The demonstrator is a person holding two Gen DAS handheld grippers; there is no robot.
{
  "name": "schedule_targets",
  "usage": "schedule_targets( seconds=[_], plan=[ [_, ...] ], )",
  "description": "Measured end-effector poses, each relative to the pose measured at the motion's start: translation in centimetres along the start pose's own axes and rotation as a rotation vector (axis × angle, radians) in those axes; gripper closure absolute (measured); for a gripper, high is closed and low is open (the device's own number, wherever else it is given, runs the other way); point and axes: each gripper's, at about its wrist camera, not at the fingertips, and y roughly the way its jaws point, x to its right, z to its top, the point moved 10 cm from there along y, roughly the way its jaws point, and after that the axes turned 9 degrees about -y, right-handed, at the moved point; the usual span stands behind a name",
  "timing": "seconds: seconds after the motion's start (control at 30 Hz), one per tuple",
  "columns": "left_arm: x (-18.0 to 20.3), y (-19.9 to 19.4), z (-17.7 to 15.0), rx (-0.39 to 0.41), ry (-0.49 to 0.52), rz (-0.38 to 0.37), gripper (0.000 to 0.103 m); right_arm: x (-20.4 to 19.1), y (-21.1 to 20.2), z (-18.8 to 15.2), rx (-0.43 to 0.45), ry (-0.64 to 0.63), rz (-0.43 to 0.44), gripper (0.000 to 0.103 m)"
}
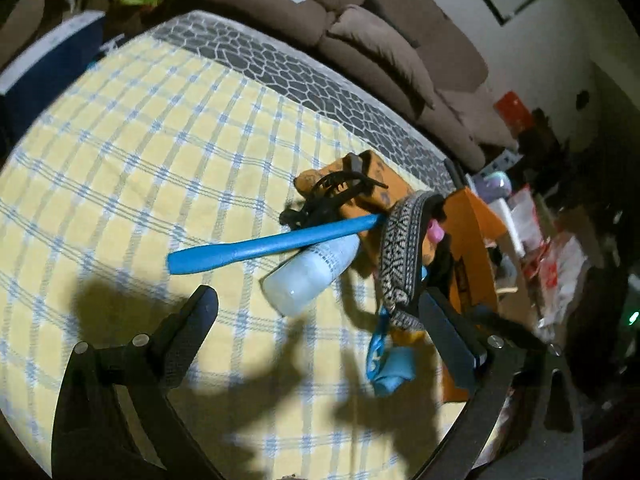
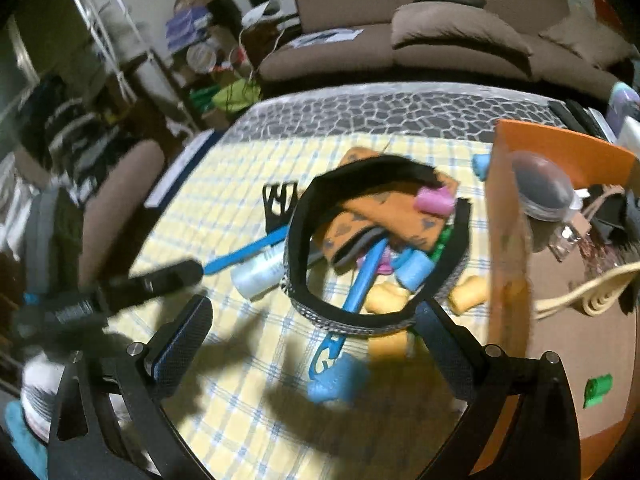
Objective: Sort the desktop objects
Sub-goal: 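Move the left tool back to the black basket's patterned rim, then grasp the black basket rim with the left tool and lift it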
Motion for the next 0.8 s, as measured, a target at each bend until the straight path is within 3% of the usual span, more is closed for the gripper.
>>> schedule_targets(
  seconds=[0.13,0.33,0.5,0.63,0.7,0.8],
  plan=[
    [0.2,1.6,-0.4,-0.046,-0.081,-0.072,0.001,-0.1,2.1,-0.5,-0.032,-0.009,-0.010,0.000],
    [1.9,4.3,-0.6,-0.070,-0.078,-0.088,0.001,0.7,2.9,-1.1,-0.061,0.025,-0.029,0.000],
    [2.7,5.2,-0.4,-0.038,-0.019,-0.007,0.001,1.7,2.6,-1.5,-0.072,0.005,-0.065,0.001],
    [3.3,3.4,0.7,0.065,0.042,0.085,0.001,1.6,2.5,-1.8,-0.080,-0.024,-0.059,0.001],
    [4.3,2.5,0.8,0.100,0.061,0.072,0.001,1.4,2.5,-2.1,-0.083,-0.029,-0.057,0.001],
    [5.2,3.0,0.5,0.081,0.087,0.048,0.006,1.3,2.4,-2.2,-0.083,-0.008,-0.037,0.001]
  ],
)
